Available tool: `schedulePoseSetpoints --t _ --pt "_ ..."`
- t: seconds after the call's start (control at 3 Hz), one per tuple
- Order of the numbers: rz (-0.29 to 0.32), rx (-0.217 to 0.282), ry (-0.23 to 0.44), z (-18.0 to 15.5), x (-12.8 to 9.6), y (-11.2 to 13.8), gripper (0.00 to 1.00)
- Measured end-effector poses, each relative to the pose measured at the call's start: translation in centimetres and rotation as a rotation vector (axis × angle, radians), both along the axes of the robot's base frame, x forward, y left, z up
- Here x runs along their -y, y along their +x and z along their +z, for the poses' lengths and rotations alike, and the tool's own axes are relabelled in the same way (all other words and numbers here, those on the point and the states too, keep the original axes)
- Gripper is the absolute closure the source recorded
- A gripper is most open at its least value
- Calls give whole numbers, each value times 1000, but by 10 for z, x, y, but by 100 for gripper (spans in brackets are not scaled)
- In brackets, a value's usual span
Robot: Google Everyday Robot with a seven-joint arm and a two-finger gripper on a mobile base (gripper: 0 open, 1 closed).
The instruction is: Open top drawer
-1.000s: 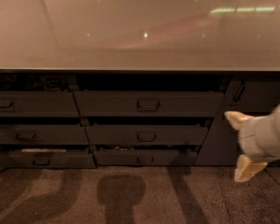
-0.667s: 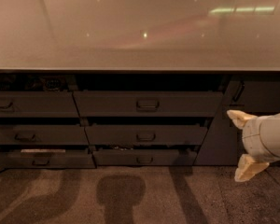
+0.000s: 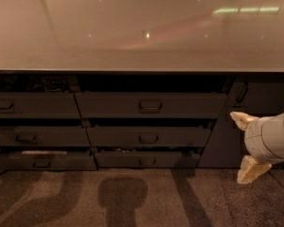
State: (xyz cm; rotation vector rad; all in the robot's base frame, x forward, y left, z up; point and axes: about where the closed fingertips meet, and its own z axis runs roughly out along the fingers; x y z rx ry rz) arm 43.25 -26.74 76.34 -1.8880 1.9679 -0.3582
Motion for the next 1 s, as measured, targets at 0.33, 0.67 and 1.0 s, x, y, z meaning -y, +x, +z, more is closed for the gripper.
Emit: schedulePoseSetpoints --t 0.33,0.67,1.0 --pt "-49 -34 13 -6 11 17 0" --pt "-93 -146 84 -30 30 46 0" --pt "-119 -226 151 -37 47 82 0"
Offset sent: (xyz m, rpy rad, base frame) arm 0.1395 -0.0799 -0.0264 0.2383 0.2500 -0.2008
